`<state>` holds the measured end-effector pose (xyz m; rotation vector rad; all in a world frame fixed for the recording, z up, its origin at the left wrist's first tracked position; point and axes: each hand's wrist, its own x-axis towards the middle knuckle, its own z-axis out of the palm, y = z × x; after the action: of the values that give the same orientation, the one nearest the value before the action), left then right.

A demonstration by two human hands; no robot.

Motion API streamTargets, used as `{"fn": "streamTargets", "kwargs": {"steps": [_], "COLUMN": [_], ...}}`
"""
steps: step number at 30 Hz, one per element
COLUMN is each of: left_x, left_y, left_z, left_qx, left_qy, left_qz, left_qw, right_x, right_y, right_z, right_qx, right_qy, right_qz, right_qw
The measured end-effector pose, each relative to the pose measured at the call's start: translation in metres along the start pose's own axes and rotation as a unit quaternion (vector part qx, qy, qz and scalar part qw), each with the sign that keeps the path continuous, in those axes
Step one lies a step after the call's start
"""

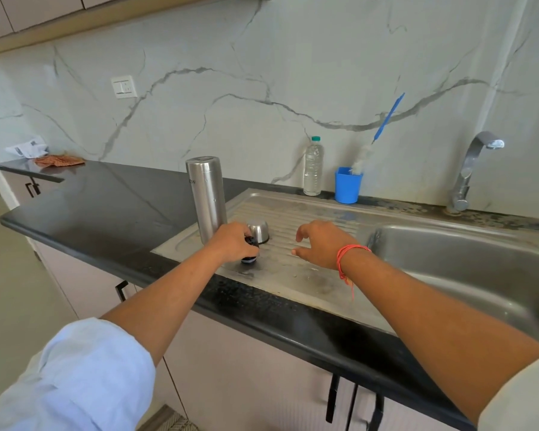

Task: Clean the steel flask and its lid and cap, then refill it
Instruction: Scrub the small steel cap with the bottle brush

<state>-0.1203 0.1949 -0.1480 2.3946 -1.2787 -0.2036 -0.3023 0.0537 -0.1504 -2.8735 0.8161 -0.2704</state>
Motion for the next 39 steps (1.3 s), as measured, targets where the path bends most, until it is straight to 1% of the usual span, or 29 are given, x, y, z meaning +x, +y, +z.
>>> {"fn": "streamTargets", "kwargs": {"steps": [10, 15, 20, 25, 29, 31, 34, 39], "left_x": [0.008, 0.022, 0.037, 0.047, 0.056, 0.059, 0.061, 0.065], "left_y": [-0.002, -0.002, 0.0, -0.002, -0.001, -0.001, 0.001, 0.023], "left_z": [0.004, 0.007, 0.01, 0.015, 0.016, 0.017, 0.018, 0.019], "left_qx": [0.009, -0.034, -0.082, -0.128, -0.16, -0.164, -0.169, -0.166], "left_qy": [-0.019, 0.041, 0.088, 0.116, 0.127, 0.13, 0.136, 0.118], "left_qz": [0.008, 0.024, 0.015, 0.025, 0.025, 0.024, 0.021, 0.031], "left_qw": [1.0, 0.998, 0.993, 0.985, 0.979, 0.978, 0.976, 0.979], "right_x": [0.028, 0.058, 0.089, 0.118, 0.128, 0.131, 0.125, 0.094], "right_y": [-0.001, -0.013, -0.033, -0.048, -0.055, -0.052, -0.044, -0.002], "right_z": [0.008, 0.01, 0.014, 0.032, 0.037, 0.041, 0.041, 0.012], "right_qx": [0.002, 0.045, 0.087, 0.091, 0.058, 0.072, 0.125, 0.216], "right_qy": [-0.017, -0.01, -0.02, -0.036, -0.065, -0.053, -0.007, 0.059], "right_qz": [0.011, 0.014, -0.002, -0.009, -0.013, -0.011, -0.004, 0.055], "right_qw": [1.0, 0.999, 0.996, 0.995, 0.996, 0.996, 0.992, 0.973]}}
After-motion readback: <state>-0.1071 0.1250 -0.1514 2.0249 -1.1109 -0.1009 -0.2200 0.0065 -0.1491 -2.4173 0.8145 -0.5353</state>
